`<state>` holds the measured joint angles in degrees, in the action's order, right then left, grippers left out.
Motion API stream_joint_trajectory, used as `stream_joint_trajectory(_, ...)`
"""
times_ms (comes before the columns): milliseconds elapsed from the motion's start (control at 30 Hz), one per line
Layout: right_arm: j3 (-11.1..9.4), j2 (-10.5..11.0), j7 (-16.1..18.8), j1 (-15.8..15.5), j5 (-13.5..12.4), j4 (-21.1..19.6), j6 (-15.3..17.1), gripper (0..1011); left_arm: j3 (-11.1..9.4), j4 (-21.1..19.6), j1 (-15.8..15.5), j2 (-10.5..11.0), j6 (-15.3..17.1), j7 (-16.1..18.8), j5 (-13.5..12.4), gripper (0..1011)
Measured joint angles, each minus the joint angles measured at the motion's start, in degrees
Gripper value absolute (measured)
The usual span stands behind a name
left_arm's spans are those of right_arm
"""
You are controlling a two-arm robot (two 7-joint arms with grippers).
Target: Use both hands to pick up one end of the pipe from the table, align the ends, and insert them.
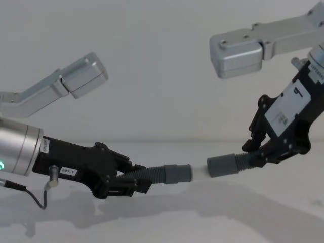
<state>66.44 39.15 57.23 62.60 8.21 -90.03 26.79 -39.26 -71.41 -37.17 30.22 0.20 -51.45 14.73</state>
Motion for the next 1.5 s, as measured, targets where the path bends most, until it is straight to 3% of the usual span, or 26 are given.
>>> stream_joint_trajectory(1500, -1.3, -2.2, 1.5, -1.3, 1.2, 3.6, -1.5, 250, 0.0, 0.0, 0.0, 0.0, 0.0, 0.0, 0.0, 320)
